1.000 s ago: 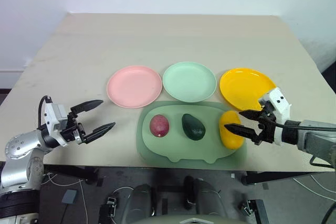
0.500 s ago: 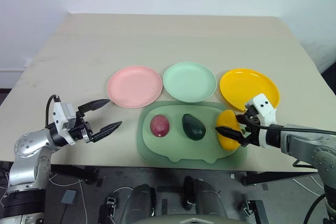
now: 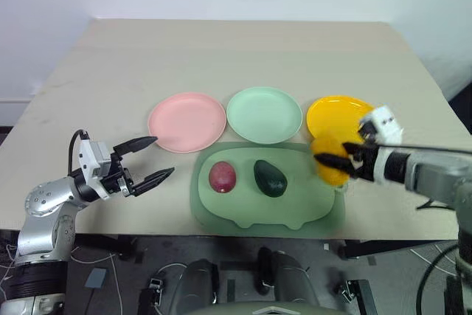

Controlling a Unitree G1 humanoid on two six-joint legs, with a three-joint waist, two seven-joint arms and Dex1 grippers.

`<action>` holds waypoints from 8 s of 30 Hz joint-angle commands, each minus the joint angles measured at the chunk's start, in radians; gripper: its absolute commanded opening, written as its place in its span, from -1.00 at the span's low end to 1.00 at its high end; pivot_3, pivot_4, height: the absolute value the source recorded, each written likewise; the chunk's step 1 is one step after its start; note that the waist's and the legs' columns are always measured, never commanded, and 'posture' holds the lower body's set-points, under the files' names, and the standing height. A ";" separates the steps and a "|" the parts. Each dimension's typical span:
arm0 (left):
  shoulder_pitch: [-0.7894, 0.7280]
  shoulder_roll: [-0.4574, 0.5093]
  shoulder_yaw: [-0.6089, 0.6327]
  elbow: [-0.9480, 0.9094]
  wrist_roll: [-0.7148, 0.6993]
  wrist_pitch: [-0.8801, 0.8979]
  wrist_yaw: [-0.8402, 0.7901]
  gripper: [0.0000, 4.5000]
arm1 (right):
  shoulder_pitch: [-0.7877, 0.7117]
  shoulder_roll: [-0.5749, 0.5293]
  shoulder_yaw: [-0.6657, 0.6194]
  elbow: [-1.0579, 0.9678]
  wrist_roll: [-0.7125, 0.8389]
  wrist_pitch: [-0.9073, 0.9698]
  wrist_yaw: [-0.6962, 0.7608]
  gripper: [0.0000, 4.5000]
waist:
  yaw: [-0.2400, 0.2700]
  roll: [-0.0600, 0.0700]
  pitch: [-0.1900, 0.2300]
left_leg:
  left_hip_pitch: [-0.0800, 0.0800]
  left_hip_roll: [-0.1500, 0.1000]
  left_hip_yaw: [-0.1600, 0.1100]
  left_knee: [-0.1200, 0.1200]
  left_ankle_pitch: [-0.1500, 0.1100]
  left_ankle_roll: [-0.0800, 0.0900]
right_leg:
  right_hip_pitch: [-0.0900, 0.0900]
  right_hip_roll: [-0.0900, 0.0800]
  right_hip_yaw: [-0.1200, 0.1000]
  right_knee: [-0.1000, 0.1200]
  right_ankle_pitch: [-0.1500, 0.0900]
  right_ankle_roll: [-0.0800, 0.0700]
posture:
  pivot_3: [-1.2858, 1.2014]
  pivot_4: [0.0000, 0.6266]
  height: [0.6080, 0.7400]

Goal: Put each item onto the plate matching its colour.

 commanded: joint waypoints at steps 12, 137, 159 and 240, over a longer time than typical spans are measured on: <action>-0.006 -0.021 0.022 0.076 0.004 -0.090 -0.041 1.00 | -0.261 -0.027 0.266 0.636 -0.432 -0.412 0.089 0.62 | -0.035 0.001 0.001 | -0.001 0.000 0.003 0.000 0.000 0.000 | -0.001 -0.001 0.000 0.000 0.001 0.002 | 0.03 -0.52 0.95; 0.033 0.004 0.007 -0.024 -0.023 -0.006 -0.060 1.00 | 0.603 -0.033 -0.205 0.109 -0.223 -0.965 0.890 0.99 | -0.017 0.002 0.001 | 0.001 0.000 0.002 -0.001 -0.001 0.001 | 0.000 0.000 0.002 0.000 -0.002 0.007 | 0.03 -0.52 0.95; -0.078 -0.064 -0.156 -0.036 0.048 0.046 -0.058 1.00 | 0.457 -0.049 -0.079 0.307 -0.298 -1.238 0.948 0.99 | -0.012 0.002 0.001 | 0.002 -0.001 0.002 0.000 -0.001 0.001 | 0.001 -0.001 0.001 0.000 0.001 0.003 | 0.03 -0.52 0.95; -0.193 0.125 0.147 0.277 0.004 -0.039 -0.029 0.99 | 0.473 -0.033 -0.079 0.276 -0.252 -1.211 0.794 1.00 | -0.015 0.001 0.001 | 0.005 -0.001 0.001 0.002 0.000 0.000 | 0.006 -0.001 -0.002 0.001 0.001 0.003 | 0.03 -0.52 0.95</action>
